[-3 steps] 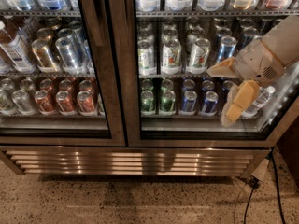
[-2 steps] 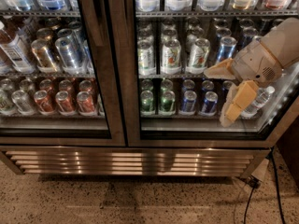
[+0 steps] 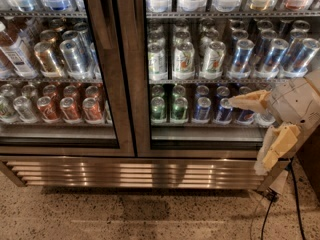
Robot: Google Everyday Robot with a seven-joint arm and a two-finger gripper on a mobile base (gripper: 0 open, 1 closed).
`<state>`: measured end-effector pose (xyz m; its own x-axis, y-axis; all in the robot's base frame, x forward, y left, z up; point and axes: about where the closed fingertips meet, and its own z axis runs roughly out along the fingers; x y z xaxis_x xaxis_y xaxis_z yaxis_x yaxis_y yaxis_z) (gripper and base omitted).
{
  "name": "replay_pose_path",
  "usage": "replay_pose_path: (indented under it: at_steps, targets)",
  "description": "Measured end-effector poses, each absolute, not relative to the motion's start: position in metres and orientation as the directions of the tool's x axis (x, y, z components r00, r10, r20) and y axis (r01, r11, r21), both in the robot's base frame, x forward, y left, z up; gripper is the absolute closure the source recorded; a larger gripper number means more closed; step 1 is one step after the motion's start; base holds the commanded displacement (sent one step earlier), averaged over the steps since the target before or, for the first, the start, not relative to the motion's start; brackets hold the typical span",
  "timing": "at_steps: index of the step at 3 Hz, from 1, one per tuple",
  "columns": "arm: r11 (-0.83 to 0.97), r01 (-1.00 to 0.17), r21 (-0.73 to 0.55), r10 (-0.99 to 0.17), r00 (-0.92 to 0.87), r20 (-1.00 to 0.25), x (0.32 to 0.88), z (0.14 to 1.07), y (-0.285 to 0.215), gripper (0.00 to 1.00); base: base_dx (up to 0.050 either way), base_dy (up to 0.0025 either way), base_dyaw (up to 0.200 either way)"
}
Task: Open right fridge door
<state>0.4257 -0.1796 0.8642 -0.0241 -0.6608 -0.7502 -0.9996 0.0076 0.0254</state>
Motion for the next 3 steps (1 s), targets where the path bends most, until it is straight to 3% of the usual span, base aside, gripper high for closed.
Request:
replay_pose_path:
  at_steps: [1, 2, 3]
  targets:
    - [0.007, -1.000, 0.026, -0.660, -0.024, -0.750, 0.426, 0.864, -0.180, 0.00, 0.000, 0.00000, 0.000]
    - [-0.077, -0.996, 0.049, -0.536, 0.000, -0.844, 0.428, 0.864, -0.169, 0.00, 0.000, 0.00000, 0.000]
    - [-0.210, -0.977, -0.032, -0.206, 0.076, -0.976, 0.434, 0.868, -0.161, 0.00, 0.000, 0.00000, 0.000]
